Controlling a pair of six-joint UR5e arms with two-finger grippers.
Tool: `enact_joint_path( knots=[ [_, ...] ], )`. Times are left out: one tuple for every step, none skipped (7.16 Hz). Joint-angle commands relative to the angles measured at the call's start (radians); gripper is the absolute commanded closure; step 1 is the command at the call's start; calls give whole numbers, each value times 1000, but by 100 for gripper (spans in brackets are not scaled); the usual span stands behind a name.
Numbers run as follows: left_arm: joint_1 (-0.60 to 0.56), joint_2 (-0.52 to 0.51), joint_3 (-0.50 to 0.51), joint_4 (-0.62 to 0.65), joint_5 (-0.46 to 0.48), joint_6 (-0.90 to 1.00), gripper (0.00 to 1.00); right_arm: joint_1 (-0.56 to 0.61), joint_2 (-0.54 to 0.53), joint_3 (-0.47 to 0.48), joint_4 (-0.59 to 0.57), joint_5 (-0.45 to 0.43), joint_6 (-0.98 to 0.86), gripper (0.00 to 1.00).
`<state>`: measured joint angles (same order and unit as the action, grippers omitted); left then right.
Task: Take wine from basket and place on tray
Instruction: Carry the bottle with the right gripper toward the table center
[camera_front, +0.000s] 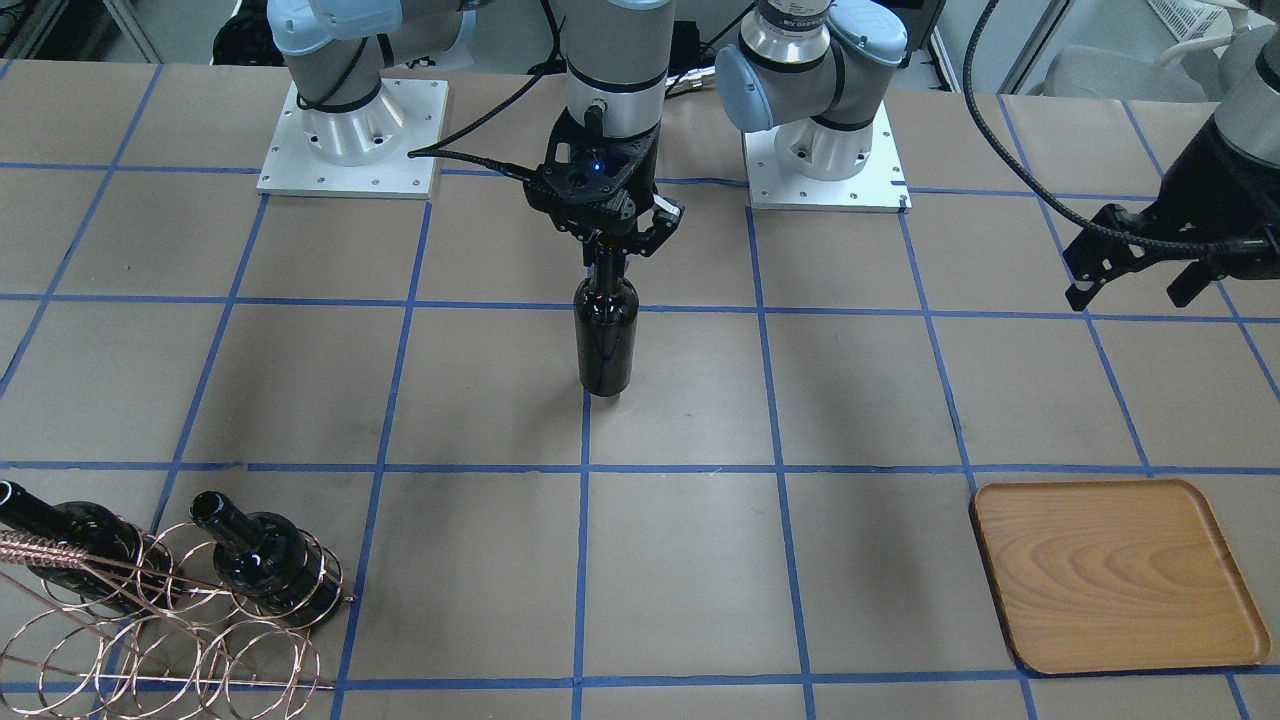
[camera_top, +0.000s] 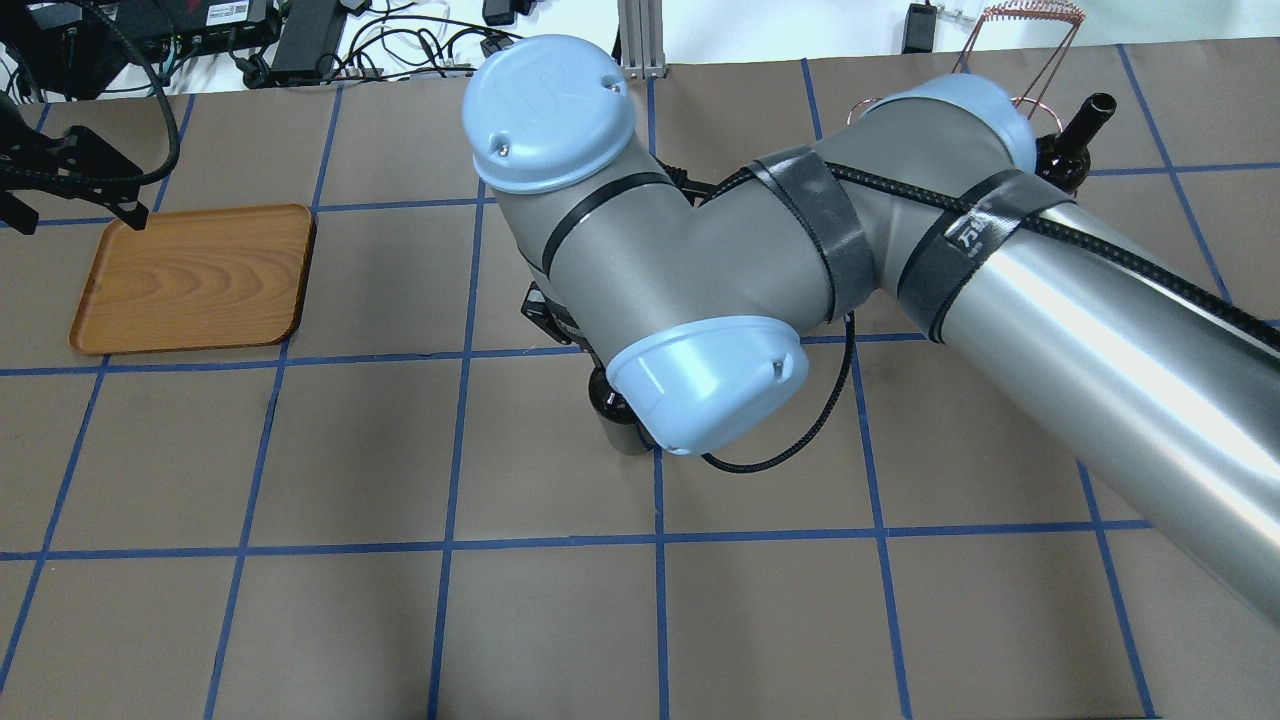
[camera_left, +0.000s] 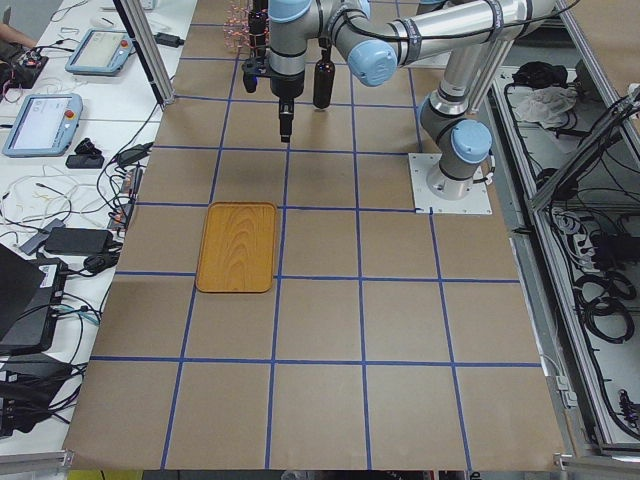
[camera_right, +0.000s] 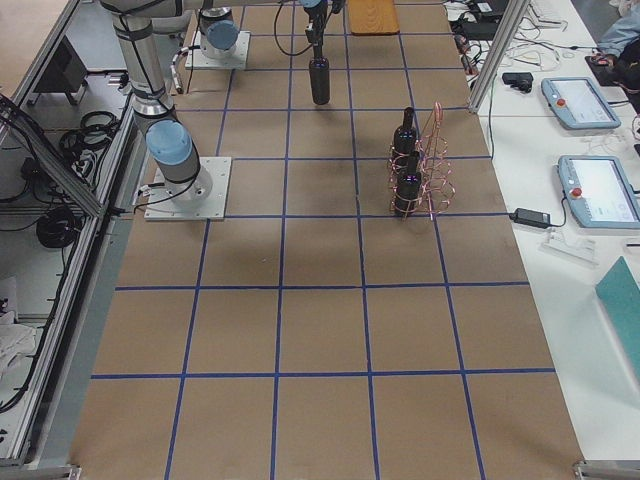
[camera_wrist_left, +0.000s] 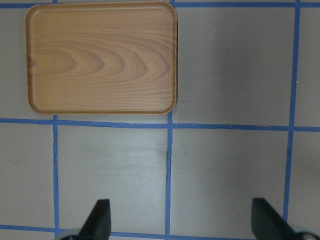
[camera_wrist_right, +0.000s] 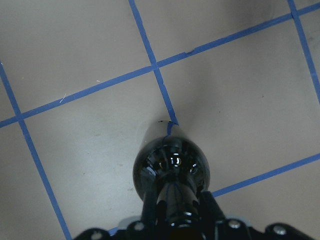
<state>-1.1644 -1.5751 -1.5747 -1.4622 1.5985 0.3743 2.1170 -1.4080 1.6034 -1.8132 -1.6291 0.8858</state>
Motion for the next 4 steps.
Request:
enact_joint_path(
  knots=[
    [0, 1, 1, -1, 1, 0, 0, 5, 1, 3, 6, 0, 1, 90],
    [0, 0, -1, -1, -3, 0, 0, 5, 0, 3, 6, 3, 1, 87],
    [0, 0, -1, -1, 0, 0, 0, 5, 0, 3, 8, 6, 1, 88],
    [0, 0, -1, -1, 0, 0, 0, 20, 0, 7, 24, 2, -2, 88]
  ],
)
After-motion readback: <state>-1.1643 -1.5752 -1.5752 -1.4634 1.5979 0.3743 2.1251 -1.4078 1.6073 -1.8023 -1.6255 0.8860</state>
